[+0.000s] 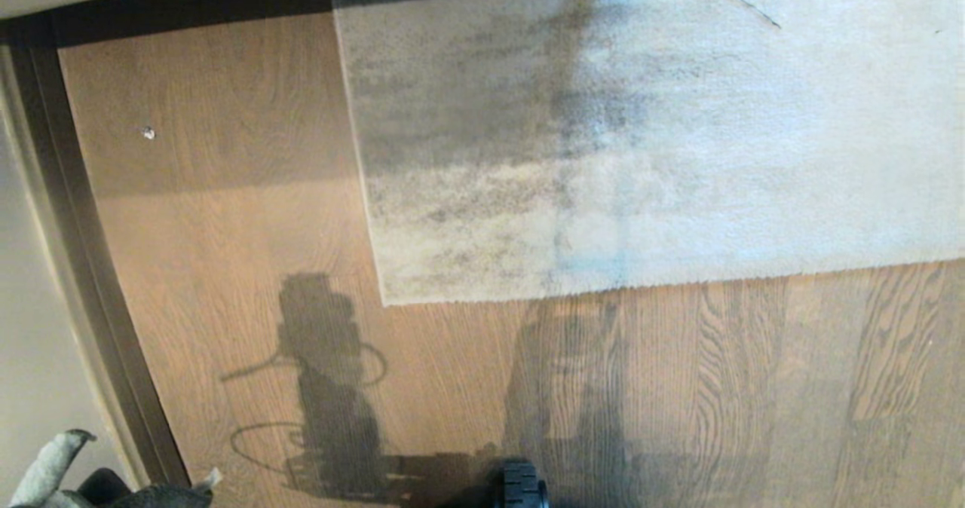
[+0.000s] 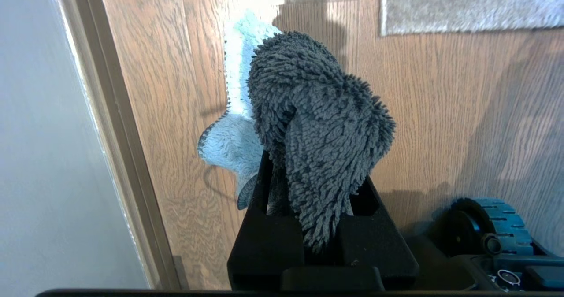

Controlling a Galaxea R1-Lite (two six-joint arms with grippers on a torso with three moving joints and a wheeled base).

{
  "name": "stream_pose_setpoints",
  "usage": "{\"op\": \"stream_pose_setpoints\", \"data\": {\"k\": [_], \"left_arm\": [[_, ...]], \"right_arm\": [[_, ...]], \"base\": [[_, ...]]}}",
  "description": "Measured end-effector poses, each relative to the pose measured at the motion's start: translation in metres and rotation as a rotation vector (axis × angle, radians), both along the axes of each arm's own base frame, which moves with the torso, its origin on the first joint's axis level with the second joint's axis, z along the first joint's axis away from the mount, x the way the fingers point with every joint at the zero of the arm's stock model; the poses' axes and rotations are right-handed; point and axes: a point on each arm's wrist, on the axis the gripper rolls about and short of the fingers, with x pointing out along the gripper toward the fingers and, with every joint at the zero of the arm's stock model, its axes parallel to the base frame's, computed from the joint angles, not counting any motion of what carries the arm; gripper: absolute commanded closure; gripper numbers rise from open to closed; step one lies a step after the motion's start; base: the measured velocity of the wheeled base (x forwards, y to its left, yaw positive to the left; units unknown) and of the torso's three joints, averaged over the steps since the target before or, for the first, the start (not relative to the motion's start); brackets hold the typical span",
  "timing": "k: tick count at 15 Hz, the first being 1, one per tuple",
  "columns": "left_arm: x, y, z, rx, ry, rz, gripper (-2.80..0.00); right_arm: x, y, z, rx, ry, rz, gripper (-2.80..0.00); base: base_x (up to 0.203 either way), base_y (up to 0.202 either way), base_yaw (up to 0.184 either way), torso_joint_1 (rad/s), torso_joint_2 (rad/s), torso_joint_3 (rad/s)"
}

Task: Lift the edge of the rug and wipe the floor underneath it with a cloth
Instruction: Put down the rag

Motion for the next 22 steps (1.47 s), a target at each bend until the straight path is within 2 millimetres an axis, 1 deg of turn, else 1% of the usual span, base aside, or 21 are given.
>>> {"op": "stream_pose_setpoints", "data": {"k": [22], "left_arm": [[0.0,0.0,-0.0002,0.0,0.002,0.001,0.0]], "right_arm": [[0.0,0.0,-0.0001,0.0,0.001,0.0,0.0]], "base": [[0.0,0.0,0.0,0.001,0.0,0.201]]}}
